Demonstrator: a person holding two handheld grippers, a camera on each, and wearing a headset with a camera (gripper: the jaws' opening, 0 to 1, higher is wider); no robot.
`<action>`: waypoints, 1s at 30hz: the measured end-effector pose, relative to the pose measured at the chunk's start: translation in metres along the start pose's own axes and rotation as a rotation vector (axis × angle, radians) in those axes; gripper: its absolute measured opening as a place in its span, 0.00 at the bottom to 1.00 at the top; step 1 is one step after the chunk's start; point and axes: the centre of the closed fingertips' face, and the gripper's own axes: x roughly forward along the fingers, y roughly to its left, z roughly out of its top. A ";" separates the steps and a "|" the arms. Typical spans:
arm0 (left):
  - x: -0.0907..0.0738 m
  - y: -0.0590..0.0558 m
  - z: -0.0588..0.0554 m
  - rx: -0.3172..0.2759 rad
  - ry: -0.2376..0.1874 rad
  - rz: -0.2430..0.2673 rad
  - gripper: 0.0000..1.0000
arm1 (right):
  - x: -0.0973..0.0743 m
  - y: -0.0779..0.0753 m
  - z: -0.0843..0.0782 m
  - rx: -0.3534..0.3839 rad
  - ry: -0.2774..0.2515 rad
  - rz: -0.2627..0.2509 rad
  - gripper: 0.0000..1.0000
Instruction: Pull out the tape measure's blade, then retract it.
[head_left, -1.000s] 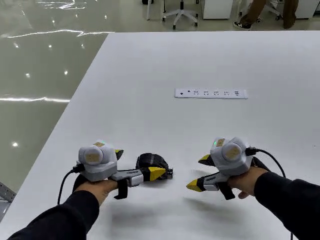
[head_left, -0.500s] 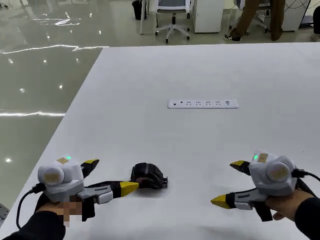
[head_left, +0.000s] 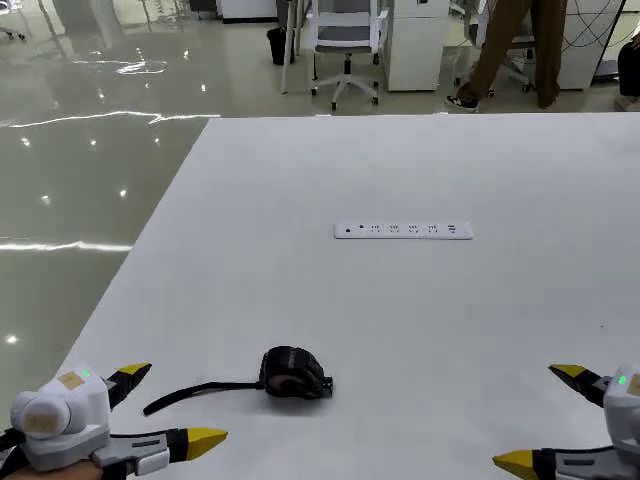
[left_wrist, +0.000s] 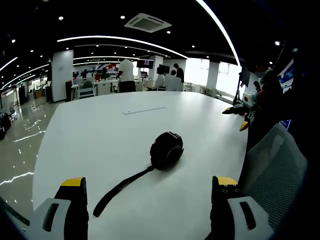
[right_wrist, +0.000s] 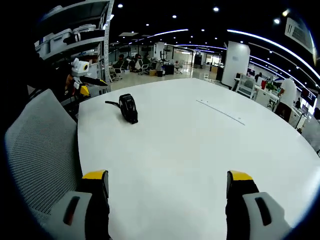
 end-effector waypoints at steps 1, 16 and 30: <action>-0.005 -0.001 0.000 0.013 -0.010 -0.002 1.00 | -0.006 -0.002 -0.004 -0.004 -0.004 -0.010 0.95; -0.022 -0.007 0.000 -0.006 -0.030 0.002 1.00 | -0.057 -0.010 -0.036 0.058 0.017 -0.115 1.00; -0.028 -0.002 0.002 -0.024 -0.041 0.024 1.00 | -0.056 -0.005 -0.035 0.050 0.014 -0.086 1.00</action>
